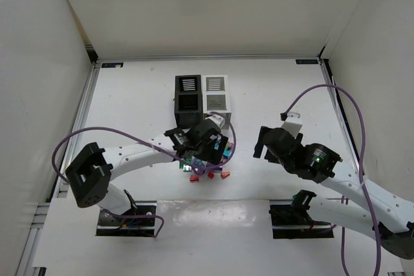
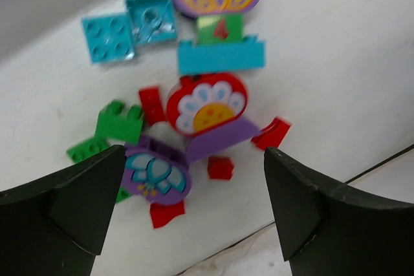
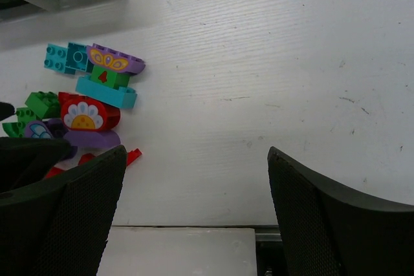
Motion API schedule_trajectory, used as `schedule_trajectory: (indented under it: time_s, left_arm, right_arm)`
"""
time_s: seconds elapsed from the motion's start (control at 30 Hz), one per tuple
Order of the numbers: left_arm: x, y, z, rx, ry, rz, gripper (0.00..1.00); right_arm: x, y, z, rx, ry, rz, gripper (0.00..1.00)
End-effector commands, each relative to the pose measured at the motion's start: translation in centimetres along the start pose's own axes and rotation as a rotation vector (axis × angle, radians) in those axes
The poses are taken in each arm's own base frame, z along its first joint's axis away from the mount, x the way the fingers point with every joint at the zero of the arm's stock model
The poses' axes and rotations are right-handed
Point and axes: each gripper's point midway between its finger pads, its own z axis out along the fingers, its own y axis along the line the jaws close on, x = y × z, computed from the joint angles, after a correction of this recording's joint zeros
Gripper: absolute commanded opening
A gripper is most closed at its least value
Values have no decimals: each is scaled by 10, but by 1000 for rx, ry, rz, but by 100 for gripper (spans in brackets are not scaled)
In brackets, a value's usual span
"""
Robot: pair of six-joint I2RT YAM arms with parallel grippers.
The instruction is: Sort the legos into containers by color
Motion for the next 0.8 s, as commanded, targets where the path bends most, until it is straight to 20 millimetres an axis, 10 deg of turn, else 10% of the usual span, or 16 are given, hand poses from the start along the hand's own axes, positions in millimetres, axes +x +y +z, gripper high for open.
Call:
schedule_trajectory:
  time_s: [0.0, 0.77]
  left_arm:
    - [-30, -22, 0, 64, -64, 45, 98]
    - [-2, -22, 47, -111, 74, -32, 92]
  right_arm:
    - [-1, -1, 0, -8, -2, 27, 90]
    - [0, -31, 1, 21, -14, 107, 90]
